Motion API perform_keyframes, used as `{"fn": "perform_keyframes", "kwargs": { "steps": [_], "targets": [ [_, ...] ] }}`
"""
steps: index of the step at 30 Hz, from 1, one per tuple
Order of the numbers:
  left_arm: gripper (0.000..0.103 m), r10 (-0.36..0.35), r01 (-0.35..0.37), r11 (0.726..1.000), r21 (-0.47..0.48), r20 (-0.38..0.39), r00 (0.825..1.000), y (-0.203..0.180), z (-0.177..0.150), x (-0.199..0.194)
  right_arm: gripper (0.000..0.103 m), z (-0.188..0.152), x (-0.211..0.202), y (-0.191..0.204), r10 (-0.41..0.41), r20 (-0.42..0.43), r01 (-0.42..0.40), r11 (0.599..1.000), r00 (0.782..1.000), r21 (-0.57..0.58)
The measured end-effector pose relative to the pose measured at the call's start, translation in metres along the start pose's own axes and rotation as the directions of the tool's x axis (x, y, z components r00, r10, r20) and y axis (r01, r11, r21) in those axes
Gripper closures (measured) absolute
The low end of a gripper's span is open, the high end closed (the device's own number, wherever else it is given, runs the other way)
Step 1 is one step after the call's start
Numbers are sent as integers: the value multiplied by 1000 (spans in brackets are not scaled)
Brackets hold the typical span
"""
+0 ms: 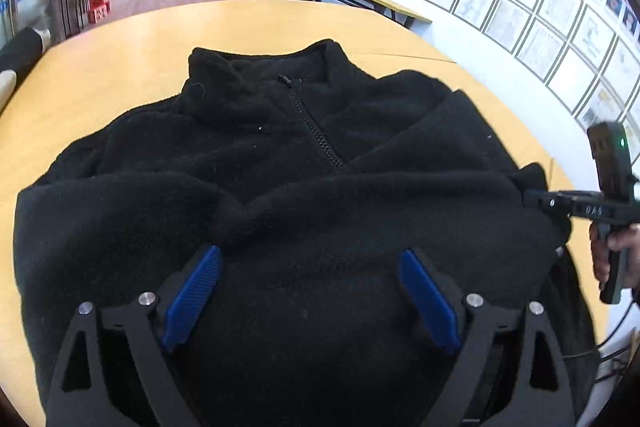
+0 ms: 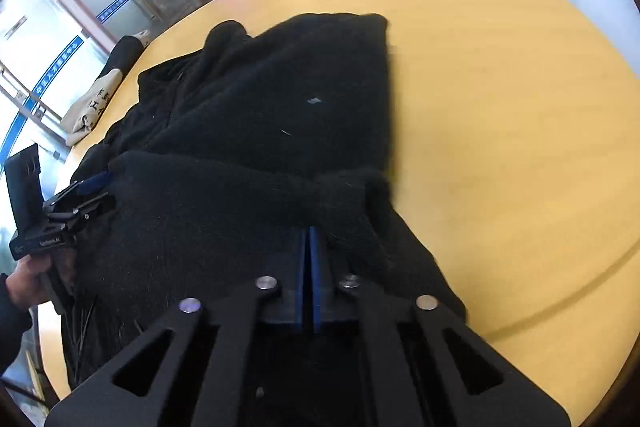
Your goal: Fold clothes
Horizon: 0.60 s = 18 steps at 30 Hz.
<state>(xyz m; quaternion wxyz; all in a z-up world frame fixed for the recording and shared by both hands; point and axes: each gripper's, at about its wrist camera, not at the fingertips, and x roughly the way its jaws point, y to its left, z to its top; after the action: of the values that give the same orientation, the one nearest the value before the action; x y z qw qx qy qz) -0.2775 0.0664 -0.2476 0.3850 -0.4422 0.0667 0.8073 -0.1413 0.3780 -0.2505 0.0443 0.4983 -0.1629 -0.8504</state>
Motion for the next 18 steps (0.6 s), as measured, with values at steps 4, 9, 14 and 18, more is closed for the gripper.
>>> {"fn": "perform_keyframes", "kwargs": {
  "steps": [4,9,14,18],
  "targets": [
    [5,-23,22,999,29,46,999,-1,-10,-17,42,-7,-41,30,-75,82,81,994,994,-79],
    [5,17,-16,991,136,-6,1000,-22,-13,0,26,-21,-64,41,-55,104,66,992,993,-104],
    [5,-69,68,997,44,30,997,-24,13,-1,27,-18,-51,5,-95,72,89,992,993,93],
    [2,-81,80,997,-14,-22,997,-14,15,27,53,-40,-68,-14,-71,28,66,985,997,158]
  ]
}}
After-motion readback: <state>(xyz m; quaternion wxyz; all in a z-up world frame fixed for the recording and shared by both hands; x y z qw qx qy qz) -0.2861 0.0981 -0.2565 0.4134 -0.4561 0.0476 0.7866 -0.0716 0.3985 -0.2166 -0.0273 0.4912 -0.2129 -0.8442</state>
